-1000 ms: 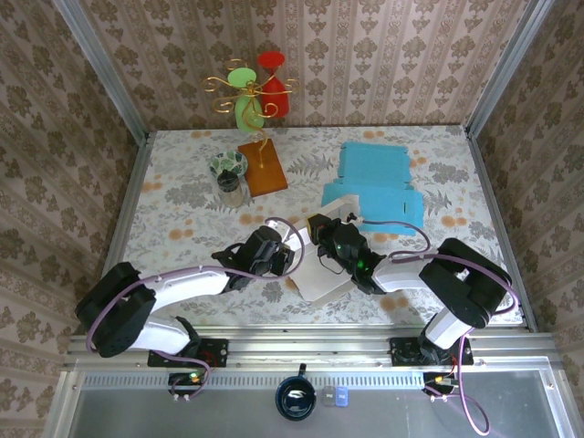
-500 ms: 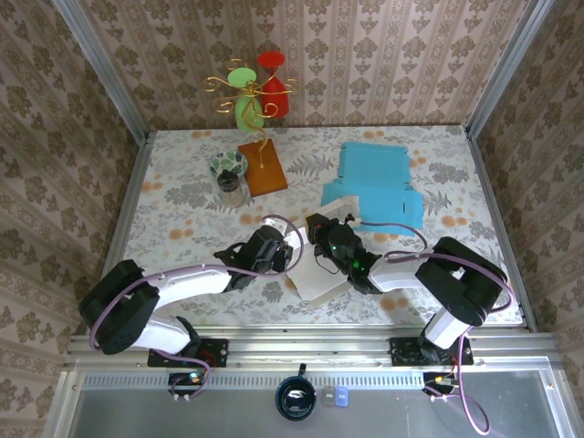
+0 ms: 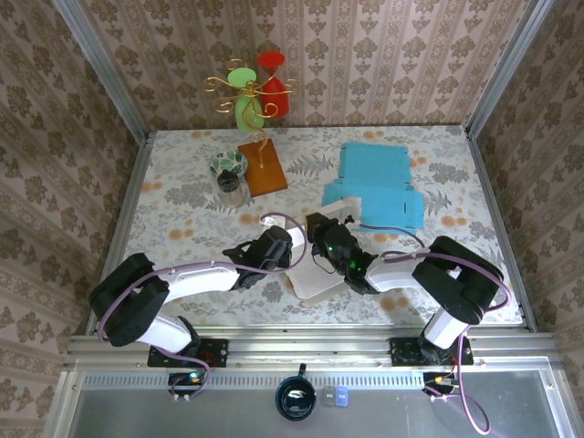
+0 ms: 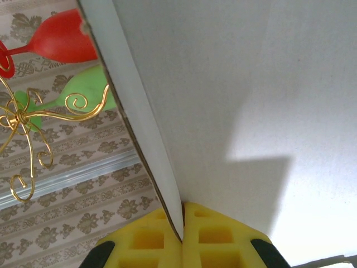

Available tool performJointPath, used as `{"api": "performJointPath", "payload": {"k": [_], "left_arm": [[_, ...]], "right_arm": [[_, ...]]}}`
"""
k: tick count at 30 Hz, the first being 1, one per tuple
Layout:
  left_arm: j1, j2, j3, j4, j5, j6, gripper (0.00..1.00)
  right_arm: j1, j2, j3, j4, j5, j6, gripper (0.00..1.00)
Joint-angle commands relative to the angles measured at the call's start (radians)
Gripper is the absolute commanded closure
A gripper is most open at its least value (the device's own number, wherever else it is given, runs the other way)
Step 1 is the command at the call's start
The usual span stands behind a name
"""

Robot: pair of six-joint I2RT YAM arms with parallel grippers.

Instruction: Fold the paper box

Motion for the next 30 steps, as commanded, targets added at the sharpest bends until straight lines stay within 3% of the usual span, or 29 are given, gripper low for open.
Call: {"api": "performJointPath", "payload": {"k": [1, 12, 18, 21, 25, 30], "left_arm": [[-0.008, 0.024, 0.052, -0.028, -0.103, -0.055, 0.76], [-0.044, 0.102, 0.111, -0.068, -0.177, -0.117, 0.79], [-0.046, 0.134, 0.128, -0.074, -0.206, -0.129, 0.93], [-0.049, 0.138, 0.124, -0.070, -0.216, -0.126, 1.00], [-0.052, 0.138, 0.125, -0.070, -0.223, -0.094, 1.00], [-0.044, 0.119, 0.143, -0.108, -0.220, -0.043, 1.00]], "right_arm": [[0.044, 0.016, -0.001, -0.083, -0.026, 0.043, 1.00], [0.057, -0.001, 0.013, -0.123, -0.018, 0.068, 1.00], [0.056, -0.031, 0.002, -0.159, -0.001, 0.080, 0.97], [0.055, -0.051, -0.007, -0.179, 0.008, 0.083, 0.88], [0.038, -0.105, -0.007, -0.247, 0.000, 0.056, 0.71], [-0.021, -0.247, 0.032, -0.493, -0.059, -0.032, 0.38]]}}
